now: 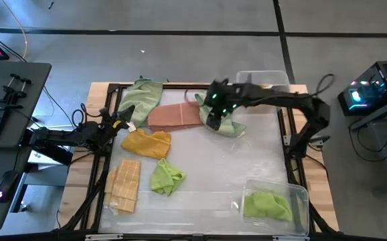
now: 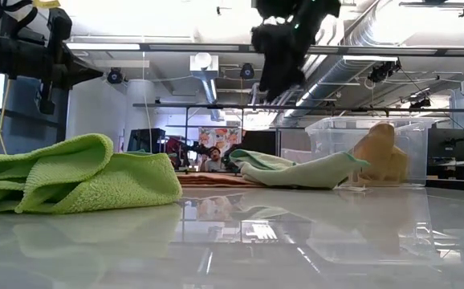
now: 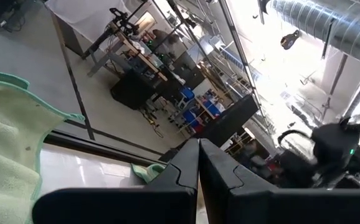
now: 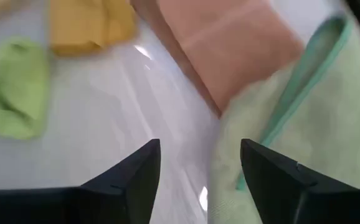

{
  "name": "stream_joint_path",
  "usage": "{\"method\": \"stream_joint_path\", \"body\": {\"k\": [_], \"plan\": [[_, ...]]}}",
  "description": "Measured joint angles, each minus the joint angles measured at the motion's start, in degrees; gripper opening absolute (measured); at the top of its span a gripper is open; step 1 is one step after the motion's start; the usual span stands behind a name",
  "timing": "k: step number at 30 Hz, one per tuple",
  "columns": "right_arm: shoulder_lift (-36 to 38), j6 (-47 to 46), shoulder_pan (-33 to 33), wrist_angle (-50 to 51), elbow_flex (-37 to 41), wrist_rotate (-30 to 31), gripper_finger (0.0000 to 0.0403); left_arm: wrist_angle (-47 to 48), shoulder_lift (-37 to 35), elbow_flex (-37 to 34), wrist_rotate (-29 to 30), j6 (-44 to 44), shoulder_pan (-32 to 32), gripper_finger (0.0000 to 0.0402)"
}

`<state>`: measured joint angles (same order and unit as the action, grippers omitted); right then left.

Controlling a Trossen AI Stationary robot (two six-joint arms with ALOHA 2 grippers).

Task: Sort microfiber towel by color & place in baskets
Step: Put the light green microfiber towel into the bottom transparent bin

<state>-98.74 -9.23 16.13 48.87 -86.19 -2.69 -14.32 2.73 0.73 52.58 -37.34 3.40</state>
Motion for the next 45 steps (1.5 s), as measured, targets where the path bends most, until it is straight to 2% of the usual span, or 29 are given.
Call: {"method": "stream_joint_path", "body": {"k": [9, 14, 23, 27, 31, 34, 37, 42, 45], "plan": [[-10.5, -10.2, -2.0, 10.1, 0.0, 6.4, 0.021, 2.8, 0.0, 0.0, -1.2, 0.0, 0.0, 0.0], [-13.9, -10.0, -2.0, 13.9, 0.0, 10.0, 0.0204, 2.7, 0.0, 0.0, -1.2, 0.0, 0.0, 0.0], [-19.6, -6.8, -1.9, 12.2, 0.0, 10.2, 0.0198, 2.7, 0.0, 0.0, -1.2, 0.0, 0.0, 0.0], [-21.9, -7.3, -1.9, 11.8, 0.0, 9.2, 0.0163, 2.7, 0.0, 0.0, -1.2, 0.0, 0.0, 0.0], [-22.6, -8.3, -2.0, 11.1, -0.1, 5.7, 0.0104, 2.9, 0.0, 0.0, -1.8, 3.7, 0.0, 0.0], [-22.5, -11.1, -2.3, 11.0, -0.1, 5.2, 0.0055, 3.5, 0.0, 0.0, -8.7, 12.0, 0.1, 0.0], [-22.3, -12.9, -2.8, 11.3, -0.1, 3.6, 0.0012, 4.6, 0.0, 0.0, -20.5, 20.6, 0.1, 0.0], [-20.2, -18.2, -6.0, 11.5, 0.1, 1.0, 0.0014, 5.8, 0.0, 0.0, -41.1, 30.7, 0.1, 0.0], [-17.4, -21.0, -8.3, 11.4, 0.1, 1.2, 0.0006, 5.8, 0.0, 0.0, -49.9, 35.2, 0.1, 0.0]]}}
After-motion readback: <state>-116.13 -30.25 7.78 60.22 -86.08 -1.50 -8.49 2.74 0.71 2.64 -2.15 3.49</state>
